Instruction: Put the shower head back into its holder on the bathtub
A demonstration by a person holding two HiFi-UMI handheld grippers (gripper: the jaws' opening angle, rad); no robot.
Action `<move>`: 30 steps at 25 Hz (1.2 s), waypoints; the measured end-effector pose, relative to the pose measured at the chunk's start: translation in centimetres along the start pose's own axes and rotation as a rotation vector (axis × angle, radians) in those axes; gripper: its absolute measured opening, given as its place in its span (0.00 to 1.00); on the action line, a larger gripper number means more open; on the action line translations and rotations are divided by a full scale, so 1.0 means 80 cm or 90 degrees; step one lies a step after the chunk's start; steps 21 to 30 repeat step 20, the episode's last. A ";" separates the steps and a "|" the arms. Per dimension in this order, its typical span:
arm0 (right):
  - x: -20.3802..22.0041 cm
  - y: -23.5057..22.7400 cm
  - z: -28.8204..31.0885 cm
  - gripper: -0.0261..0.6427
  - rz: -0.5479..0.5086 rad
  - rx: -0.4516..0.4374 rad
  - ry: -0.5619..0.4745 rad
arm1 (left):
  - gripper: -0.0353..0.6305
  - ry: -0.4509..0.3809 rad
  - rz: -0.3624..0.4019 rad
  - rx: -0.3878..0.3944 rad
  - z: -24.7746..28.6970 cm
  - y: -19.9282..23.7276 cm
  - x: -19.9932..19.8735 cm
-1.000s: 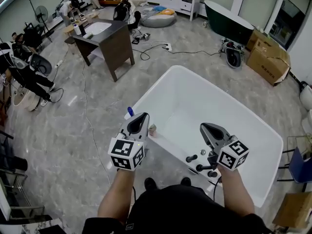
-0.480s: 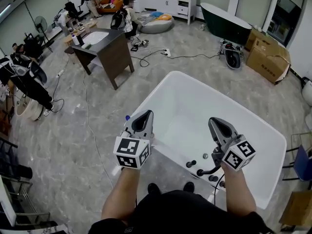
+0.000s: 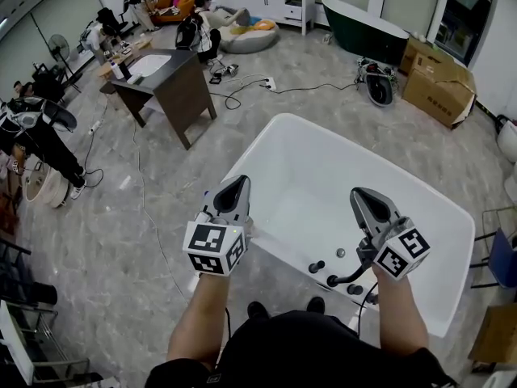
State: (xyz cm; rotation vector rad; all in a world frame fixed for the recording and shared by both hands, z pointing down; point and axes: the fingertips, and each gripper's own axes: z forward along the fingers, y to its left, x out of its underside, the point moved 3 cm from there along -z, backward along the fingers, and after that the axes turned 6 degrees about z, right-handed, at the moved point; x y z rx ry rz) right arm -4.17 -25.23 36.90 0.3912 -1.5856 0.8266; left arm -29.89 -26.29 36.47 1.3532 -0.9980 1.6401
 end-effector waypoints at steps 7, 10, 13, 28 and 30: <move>0.002 0.012 0.005 0.06 -0.009 -0.009 0.014 | 0.08 -0.009 -0.009 0.003 0.000 -0.001 -0.007; 0.017 0.022 0.003 0.06 -0.016 -0.024 0.024 | 0.08 -0.010 -0.011 -0.001 -0.006 -0.002 -0.002; 0.023 0.027 0.001 0.06 -0.010 -0.027 0.024 | 0.08 -0.006 -0.013 -0.008 -0.011 -0.001 0.004; 0.010 0.032 0.002 0.06 -0.029 -0.039 0.007 | 0.08 0.001 -0.022 -0.022 -0.016 0.004 0.010; 0.010 0.032 0.002 0.06 -0.029 -0.039 0.007 | 0.08 0.001 -0.022 -0.022 -0.016 0.004 0.010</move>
